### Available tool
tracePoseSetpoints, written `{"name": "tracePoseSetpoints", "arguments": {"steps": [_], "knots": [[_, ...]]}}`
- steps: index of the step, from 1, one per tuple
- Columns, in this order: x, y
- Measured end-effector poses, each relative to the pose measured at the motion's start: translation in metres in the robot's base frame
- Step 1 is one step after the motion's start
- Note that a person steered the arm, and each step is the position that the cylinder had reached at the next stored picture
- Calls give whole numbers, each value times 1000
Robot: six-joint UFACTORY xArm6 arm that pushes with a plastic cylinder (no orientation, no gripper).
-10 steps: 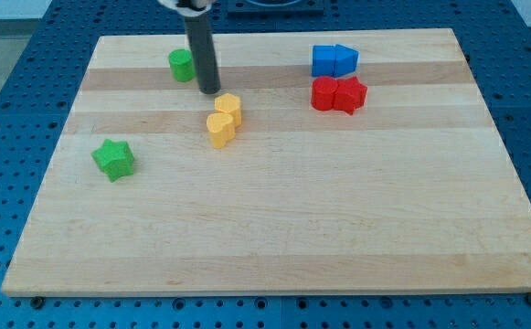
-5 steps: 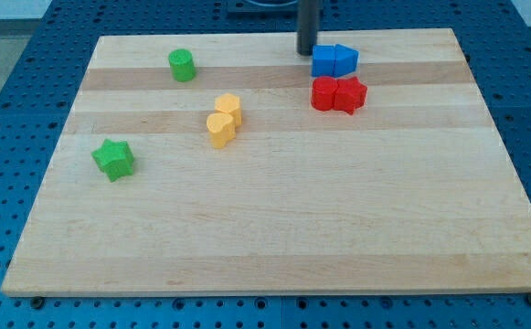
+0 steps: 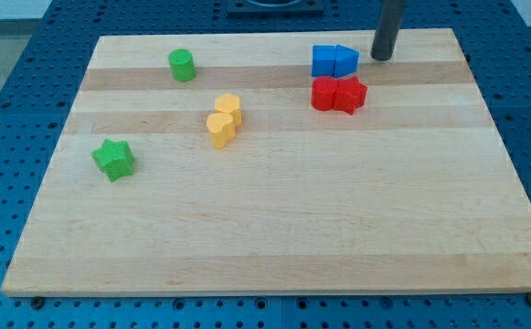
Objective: Move blue triangle closer to yellow hexagon
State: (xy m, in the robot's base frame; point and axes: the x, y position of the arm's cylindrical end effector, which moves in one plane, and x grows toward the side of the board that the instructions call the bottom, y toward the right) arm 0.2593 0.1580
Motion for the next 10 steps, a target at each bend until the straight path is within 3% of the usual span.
{"name": "tracePoseSetpoints", "arguments": {"steps": [4,7,10], "knots": [[24,-97],[77,-115],[79,-196]]}}
